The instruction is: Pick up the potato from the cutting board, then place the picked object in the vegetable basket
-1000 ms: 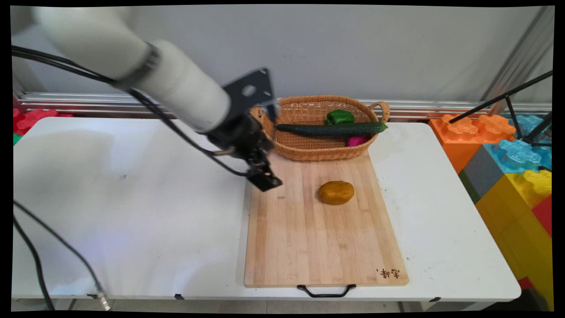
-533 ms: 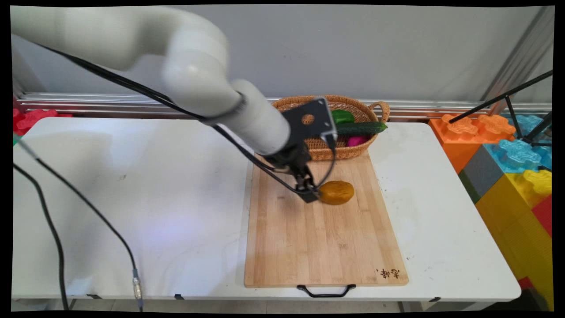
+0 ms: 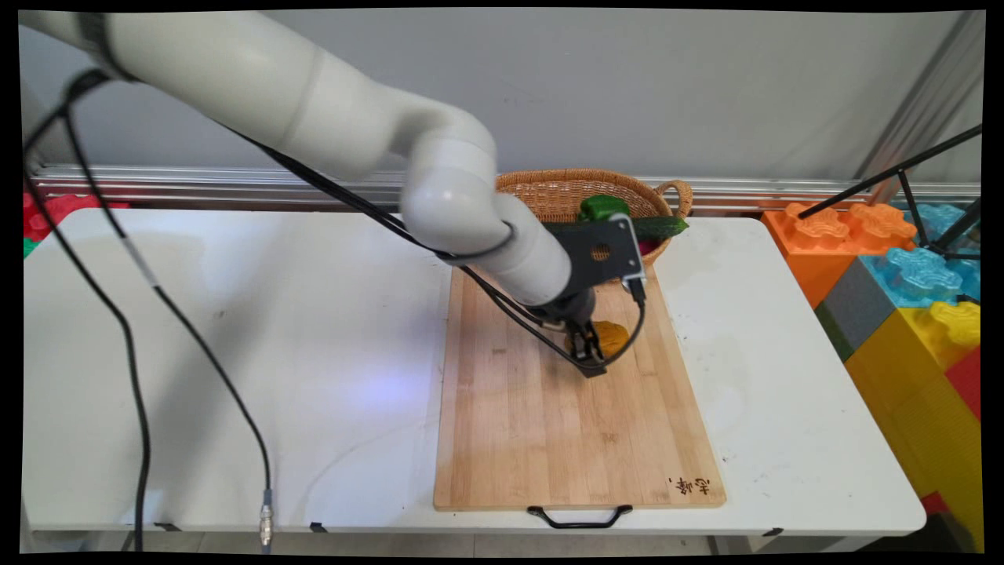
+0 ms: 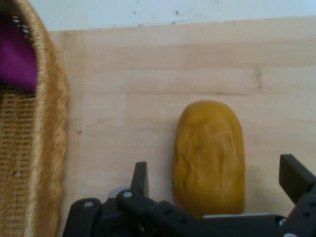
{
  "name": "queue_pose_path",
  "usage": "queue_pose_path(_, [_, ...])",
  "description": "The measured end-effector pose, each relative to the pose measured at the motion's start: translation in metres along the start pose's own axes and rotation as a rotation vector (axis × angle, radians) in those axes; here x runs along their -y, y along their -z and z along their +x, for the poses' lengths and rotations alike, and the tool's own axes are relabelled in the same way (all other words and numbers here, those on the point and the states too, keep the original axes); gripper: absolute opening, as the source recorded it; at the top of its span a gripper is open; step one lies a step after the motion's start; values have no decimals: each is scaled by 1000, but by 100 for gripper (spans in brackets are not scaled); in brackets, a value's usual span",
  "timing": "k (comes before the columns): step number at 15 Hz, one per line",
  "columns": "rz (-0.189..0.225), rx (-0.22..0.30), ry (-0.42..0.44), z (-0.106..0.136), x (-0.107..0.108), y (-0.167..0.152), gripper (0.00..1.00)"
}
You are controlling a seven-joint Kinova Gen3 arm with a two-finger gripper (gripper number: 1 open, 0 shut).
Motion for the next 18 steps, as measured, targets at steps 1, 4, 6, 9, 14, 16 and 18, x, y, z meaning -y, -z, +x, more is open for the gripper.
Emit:
queue_pose_path(1, [-1, -2, 0, 2, 0, -8, 100])
queue_pose_path(4, [-5, -5, 4, 7, 1, -31, 0])
queue_pose_path(6, [-8, -2, 9, 9, 2, -36, 0])
queue_pose_path(9, [-18, 3, 19, 12, 3, -32, 0])
queue_pose_path(14, [-33, -12, 42, 24, 10, 5, 0])
queue_pose_path(16, [-28, -31, 49, 36, 17, 25, 0])
queue_pose_path(18, [-1, -56, 61, 50, 33, 47, 0])
